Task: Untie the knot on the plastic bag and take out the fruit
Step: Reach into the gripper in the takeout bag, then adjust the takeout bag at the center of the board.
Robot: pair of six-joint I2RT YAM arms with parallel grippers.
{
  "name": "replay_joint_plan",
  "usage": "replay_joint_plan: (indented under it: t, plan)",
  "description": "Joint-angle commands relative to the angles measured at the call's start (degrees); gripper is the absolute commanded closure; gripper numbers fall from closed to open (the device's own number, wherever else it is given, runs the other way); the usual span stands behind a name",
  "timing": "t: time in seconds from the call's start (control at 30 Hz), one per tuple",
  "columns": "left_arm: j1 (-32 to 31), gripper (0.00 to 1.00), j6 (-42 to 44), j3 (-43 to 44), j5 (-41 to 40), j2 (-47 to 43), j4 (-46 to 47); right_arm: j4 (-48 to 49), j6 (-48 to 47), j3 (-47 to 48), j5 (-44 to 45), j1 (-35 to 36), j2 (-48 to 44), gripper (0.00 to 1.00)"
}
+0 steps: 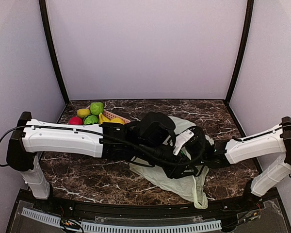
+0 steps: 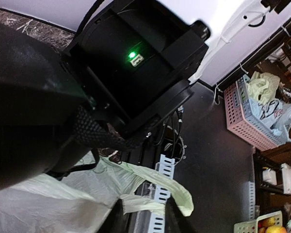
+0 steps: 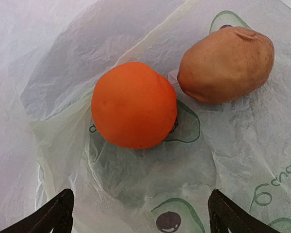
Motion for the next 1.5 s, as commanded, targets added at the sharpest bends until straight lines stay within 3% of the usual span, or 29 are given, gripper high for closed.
replay_joint_plan:
  t: [0.0,0.03,0.1,0.23,0.4,0.53,0.8,1.17,1.2,1.3,1.47]
  plan:
    - [-0.2,0.60,2.1,0.2,-1.4,-4.4,0.6,6.8,0.2,-0.4,-2.7,-1.2,2.5,0.07]
    - [0.0,0.46,3.1,-0.1,-2.3,-6.0,0.0,7.4,0.2,-0.2,-3.0,-1.3,3.0,0.06]
    - [0.8,0.31,3.7,-1.4,-7.2,-8.6,-2.7,8.4,0.3,0.3,-3.5,-1.4,4.3,0.06]
    - [6.5,0.13,0.8,-7.3,-10.9,-14.2,-7.0,9.3,0.6,1.4,-3.5,-1.4,6.4,0.06]
    - [16.8,0.04,-2.3,-14.1,-11.3,-18.4,-9.3,9.3,0.7,2.2,-3.4,-1.5,7.3,0.06]
    - [23.6,0.01,-4.9,-20.1,-6.1,-18.9,-5.4,9.2,0.9,2.1,-3.1,-1.6,7.3,0.06]
    - [29.1,0.01,-6.0,-25.0,0.6,-12.5,1.8,9.2,1.5,3.2,-2.7,-1.7,8.2,0.07]
    - [30.3,0.04,-6.3,-22.2,5.7,-2.6,7.7,9.0,1.8,4.3,-2.5,-2.0,8.9,0.08]
    - [30.3,0.07,-6.0,-21.8,5.9,-1.7,7.7,9.0,2.1,4.4,-2.3,-2.1,8.9,0.08]
    - [30.4,0.31,-5.5,-21.2,5.7,0.0,7.2,9.0,3.0,5.0,-1.6,-2.5,9.4,0.08]
    - [30.6,0.59,-4.8,-20.8,3.9,2.1,6.6,8.7,4.4,5.9,-0.5,-3.2,10.5,0.08]
